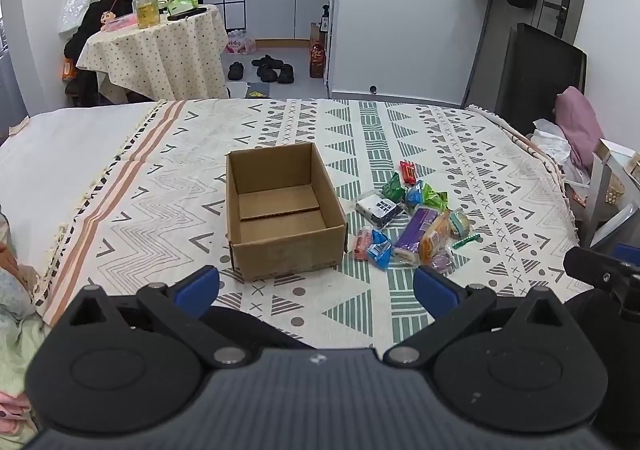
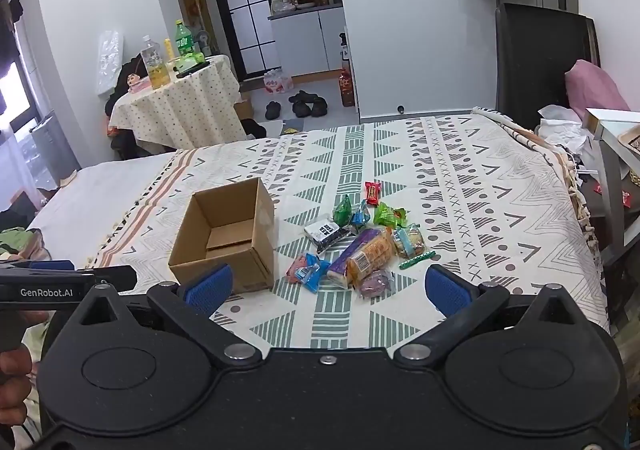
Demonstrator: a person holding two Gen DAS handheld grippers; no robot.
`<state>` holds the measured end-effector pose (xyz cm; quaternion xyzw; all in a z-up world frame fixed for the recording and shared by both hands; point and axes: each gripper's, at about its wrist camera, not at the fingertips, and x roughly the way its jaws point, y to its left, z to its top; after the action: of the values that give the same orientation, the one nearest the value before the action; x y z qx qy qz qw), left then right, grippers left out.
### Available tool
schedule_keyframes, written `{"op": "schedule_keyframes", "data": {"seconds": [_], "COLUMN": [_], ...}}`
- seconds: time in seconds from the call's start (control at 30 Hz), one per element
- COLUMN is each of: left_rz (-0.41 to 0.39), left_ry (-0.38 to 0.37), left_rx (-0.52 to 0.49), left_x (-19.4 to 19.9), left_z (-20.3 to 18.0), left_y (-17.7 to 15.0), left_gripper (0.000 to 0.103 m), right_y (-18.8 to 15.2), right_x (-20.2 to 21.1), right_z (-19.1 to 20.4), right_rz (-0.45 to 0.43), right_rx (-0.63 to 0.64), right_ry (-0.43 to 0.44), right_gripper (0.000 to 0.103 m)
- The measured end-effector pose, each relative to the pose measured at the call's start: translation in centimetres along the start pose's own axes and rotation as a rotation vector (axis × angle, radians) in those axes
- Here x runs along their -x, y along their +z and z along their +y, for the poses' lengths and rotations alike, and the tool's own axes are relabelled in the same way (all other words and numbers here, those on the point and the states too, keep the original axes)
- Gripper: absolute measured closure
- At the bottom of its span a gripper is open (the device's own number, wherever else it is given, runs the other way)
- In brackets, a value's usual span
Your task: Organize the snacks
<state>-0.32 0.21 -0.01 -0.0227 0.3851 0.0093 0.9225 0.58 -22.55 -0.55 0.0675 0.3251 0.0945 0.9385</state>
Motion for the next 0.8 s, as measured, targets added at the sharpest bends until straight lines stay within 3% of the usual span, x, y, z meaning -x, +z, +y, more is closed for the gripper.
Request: {"op": "schedule_keyframes", "data": {"seconds": [0.8], "left_rz": [-0.006], "left_ry": [-0.007], "left_rx": [0.001], "left_x": [0.57], "left_z": [-0.47], "left_y": [-0.43], "left_gripper": [0.0], "right_y": [0.07], "right_x": [0.45], "right_z": [-0.42], "right_rz": [0.006], "right_rx": [0.031], "right_ry": [0.01], "right_gripper": [0.0]}}
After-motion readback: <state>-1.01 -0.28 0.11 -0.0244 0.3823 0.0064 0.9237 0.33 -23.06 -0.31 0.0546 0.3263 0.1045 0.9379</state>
